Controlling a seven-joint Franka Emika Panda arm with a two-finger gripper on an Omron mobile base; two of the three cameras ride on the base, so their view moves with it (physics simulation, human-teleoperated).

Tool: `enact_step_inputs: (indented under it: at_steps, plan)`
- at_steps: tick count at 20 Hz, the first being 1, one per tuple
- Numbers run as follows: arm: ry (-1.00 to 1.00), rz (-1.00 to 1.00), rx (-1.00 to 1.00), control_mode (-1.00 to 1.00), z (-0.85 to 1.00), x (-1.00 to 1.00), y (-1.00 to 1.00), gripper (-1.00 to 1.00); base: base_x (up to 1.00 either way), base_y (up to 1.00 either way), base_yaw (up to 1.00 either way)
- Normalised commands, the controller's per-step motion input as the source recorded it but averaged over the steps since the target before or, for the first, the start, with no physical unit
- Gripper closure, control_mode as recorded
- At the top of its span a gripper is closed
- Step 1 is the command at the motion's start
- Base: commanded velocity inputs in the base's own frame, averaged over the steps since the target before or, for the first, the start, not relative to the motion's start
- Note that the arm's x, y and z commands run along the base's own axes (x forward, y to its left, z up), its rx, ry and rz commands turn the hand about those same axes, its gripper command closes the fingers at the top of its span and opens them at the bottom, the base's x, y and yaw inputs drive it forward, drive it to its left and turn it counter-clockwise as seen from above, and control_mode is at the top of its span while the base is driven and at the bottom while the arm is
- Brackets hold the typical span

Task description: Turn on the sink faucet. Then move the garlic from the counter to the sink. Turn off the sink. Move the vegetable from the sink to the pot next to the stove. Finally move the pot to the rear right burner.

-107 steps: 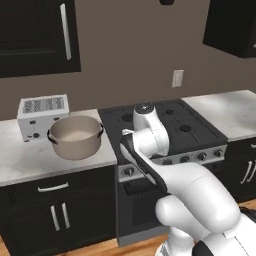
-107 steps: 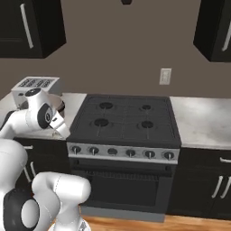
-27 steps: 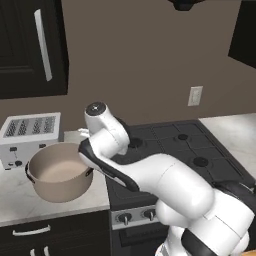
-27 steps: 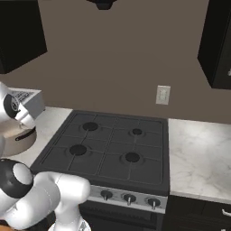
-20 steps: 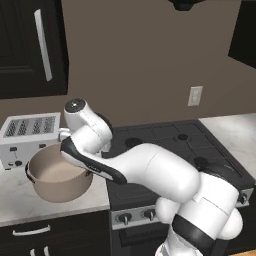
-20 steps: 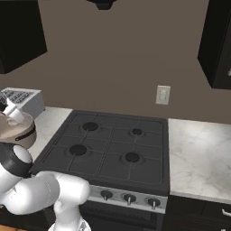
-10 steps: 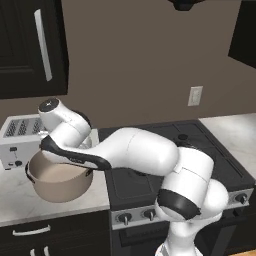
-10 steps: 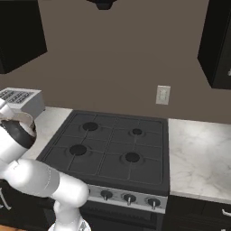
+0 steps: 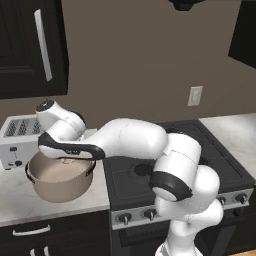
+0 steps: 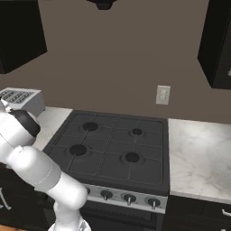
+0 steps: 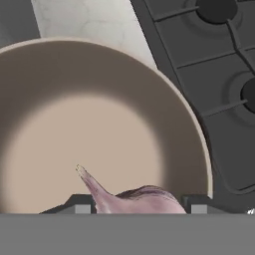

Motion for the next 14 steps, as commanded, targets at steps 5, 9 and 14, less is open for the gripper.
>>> enact_step_inputs:
  at_steps: [5, 9, 14]
  plan:
    - [0.00, 0.00, 0.00, -1.00, -0.34, 0.00, 0.00, 1.00, 0.00, 0.00, 0.00]
    - [0.00, 0.00, 0.00, -1.00, -0.29, 0.00, -0.01, 1.00, 0.00, 0.00, 0.00]
    - [0.00, 0.00, 0.00, -1.00, -0.31, 0.00, -0.05, 1.00, 0.00, 0.00, 0.00]
